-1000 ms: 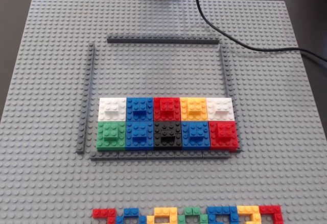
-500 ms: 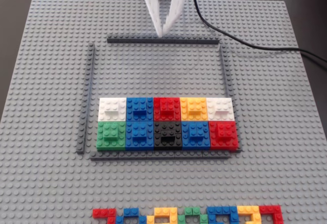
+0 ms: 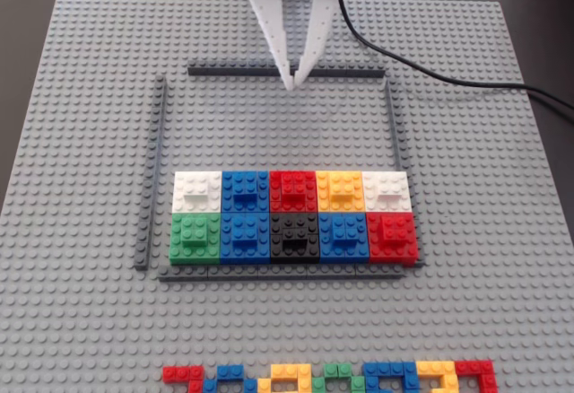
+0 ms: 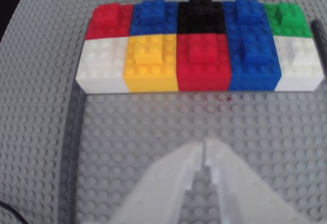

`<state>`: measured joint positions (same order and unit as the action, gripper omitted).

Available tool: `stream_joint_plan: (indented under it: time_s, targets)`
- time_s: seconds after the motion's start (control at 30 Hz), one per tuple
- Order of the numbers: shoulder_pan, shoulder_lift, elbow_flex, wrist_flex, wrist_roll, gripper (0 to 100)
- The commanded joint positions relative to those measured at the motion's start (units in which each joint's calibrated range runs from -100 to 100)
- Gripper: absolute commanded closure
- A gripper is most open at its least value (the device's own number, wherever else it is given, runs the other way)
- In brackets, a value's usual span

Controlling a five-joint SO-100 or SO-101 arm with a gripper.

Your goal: Grab the cube and place it into the grid

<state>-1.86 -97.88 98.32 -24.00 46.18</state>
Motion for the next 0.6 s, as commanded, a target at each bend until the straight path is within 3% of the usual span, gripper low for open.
stream_joint_plan:
  time_s: [0.0,0.57]
  targets:
    - [-0.9,-2.1,1.6,0.0,-0.5,100]
    - [-0.6,-2.1,1.6,7.7,-2.0,100]
